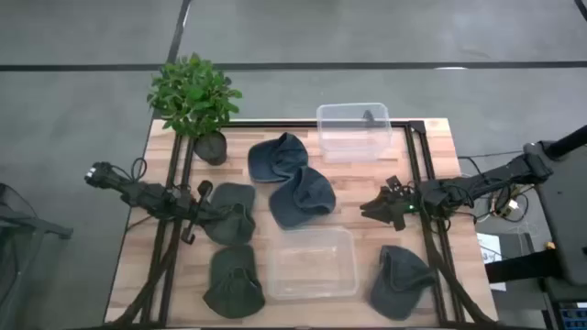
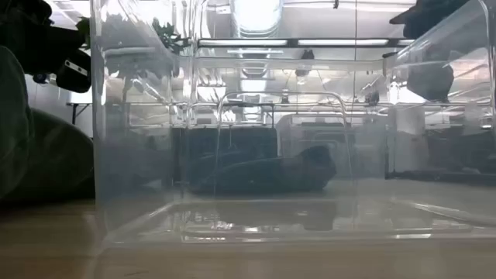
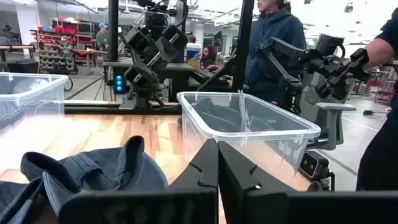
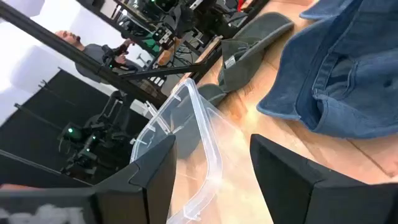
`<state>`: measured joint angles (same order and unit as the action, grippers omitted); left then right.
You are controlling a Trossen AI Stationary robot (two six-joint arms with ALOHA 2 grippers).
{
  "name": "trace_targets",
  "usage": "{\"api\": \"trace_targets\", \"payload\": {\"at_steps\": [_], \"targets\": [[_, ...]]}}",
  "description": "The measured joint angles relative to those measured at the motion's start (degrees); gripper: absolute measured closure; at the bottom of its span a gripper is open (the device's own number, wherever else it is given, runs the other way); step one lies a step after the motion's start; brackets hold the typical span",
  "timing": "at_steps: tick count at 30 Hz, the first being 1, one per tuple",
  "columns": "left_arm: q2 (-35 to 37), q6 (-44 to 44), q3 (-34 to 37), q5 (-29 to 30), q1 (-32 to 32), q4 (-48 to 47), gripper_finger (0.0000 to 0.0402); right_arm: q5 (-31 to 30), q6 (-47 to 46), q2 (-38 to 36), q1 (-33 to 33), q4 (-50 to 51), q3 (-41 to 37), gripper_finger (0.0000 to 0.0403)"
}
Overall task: Pick & Place hat
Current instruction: Put the bottom blue cap into the bottom transparent bin
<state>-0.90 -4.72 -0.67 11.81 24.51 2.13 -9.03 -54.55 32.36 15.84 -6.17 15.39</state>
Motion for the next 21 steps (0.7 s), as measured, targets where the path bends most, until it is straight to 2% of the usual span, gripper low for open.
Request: {"api": "trace_targets", "payload": {"at_steps": [5, 10, 15, 21], "targets": [[0.01, 0.01, 0.01, 0.0, -0.02, 0.01, 0.0401, 0.22, 0.73, 0.0, 0.0, 0.0, 0.68, 0.0204], [0.0, 0.0, 0.0, 0.0, 0.0, 0.01, 0.0401, 3.82, 0.99, 0.51, 0.02, 0.03, 1.83, 0.0204], [-0.01, -0.01, 0.0, 0.0, 0.0, 0.0, 0.0401, 10.8, 0.99, 2.62, 0.04, 1.5, 3.54, 0.0204], [0.0, 0.01, 0.01, 0.0, -0.02, 0.01, 0.0401, 21.09, 2.29, 7.59, 0.04, 11.75, 7.67, 0.0204]]}}
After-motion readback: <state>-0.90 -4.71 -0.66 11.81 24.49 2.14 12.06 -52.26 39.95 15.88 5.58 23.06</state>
